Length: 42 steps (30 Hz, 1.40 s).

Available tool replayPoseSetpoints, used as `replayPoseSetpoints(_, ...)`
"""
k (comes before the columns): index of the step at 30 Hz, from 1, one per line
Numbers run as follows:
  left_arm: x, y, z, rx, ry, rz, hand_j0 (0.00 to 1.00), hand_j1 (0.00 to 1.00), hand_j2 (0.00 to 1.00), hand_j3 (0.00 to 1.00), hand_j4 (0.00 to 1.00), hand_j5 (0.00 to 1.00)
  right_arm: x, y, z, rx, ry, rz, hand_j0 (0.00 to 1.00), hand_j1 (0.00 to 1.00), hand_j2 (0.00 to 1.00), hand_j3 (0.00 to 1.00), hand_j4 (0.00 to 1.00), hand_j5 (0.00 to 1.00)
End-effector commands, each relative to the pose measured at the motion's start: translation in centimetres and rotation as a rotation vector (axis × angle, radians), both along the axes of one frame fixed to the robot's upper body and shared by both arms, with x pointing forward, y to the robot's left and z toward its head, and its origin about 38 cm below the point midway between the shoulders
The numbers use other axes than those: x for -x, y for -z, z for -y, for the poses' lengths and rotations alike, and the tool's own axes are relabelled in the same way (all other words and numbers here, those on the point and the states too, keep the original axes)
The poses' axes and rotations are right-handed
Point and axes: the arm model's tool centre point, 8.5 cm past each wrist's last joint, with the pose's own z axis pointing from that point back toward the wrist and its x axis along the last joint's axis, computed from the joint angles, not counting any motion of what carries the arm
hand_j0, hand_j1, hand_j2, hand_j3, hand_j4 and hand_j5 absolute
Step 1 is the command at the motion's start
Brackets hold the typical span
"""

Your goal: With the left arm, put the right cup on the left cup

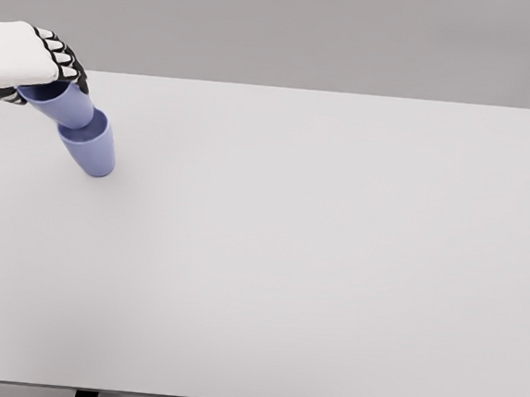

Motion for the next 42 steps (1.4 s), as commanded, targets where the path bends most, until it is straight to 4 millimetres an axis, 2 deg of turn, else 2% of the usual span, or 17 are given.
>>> replayPoseSetpoints(1,0.1,-0.1,-0.1,0.001,-0.004,0.002,0.74,0.74,0.74,0.74,0.74,0.74,0.0,0.0,0.0,-0.001,0.001,0.001,1.00,1.00,1.00,1.00,1.00,1.00)
replayPoseSetpoints(4,0.5,-0.4,0.2,-0.006,0.013,0.009,0.73,0.73,0.73,0.73,0.73,0.73,0.0,0.0,0.0,-0.001,0.001,0.000,1.00,1.00,1.00,1.00,1.00,1.00)
replayPoseSetpoints(7,1.0,-1.0,-0.1,-0.023,0.015,0.019,0.69,0.69,0.69,0.69,0.69,0.69,0.0,0.0,0.0,-0.001,-0.001,0.001,1.00,1.00,1.00,1.00,1.00,1.00)
replayPoseSetpoints(9,1.6,-1.4,-0.4,-0.040,0.015,0.023,0.70,0.70,0.70,0.70,0.70,0.70,0.0,0.0,0.0,-0.001,0.001,0.000,1.00,1.00,1.00,1.00,1.00,1.00)
replayPoseSetpoints(24,1.9,-0.9,0.2,-0.022,0.034,0.007,0.72,0.72,0.72,0.72,0.72,0.72,0.0,0.0,0.0,0.001,0.001,0.001,1.00,1.00,1.00,1.00,1.00,1.00)
replayPoseSetpoints(25,1.9,-0.9,0.2,-0.022,0.034,0.007,0.76,0.76,0.76,0.76,0.76,0.76,0.0,0.0,0.0,-0.001,0.001,0.001,1.00,1.00,1.00,1.00,1.00,1.00)
replayPoseSetpoints(27,1.9,-0.9,0.1,-0.018,0.031,0.006,0.95,0.95,0.95,0.95,0.95,0.95,0.0,0.0,0.0,0.001,-0.001,-0.001,1.00,1.00,1.00,1.00,1.00,1.00)
replayPoseSetpoints(29,1.9,-1.0,0.1,-0.017,0.033,0.008,0.99,0.99,0.99,0.99,0.99,0.99,0.0,0.0,0.0,-0.001,-0.001,0.001,1.00,1.00,1.00,1.00,1.00,1.00)
replayPoseSetpoints(37,1.8,-1.1,0.1,-0.016,0.031,0.011,1.00,1.00,1.00,1.00,1.00,1.00,0.0,0.0,0.0,-0.001,0.001,0.000,1.00,1.00,1.00,1.00,1.00,1.00)
replayPoseSetpoints(40,1.8,-2.5,-1.2,-0.017,-0.003,0.044,1.00,1.00,1.00,1.00,1.00,1.00,0.0,0.0,0.0,0.001,0.001,-0.001,1.00,1.00,1.00,1.00,1.00,1.00)
replayPoseSetpoints(42,2.0,-2.0,-1.1,-0.017,0.000,0.031,1.00,1.00,1.00,1.00,1.00,1.00,0.0,0.0,0.0,-0.001,-0.001,-0.001,1.00,1.00,1.00,1.00,1.00,1.00)
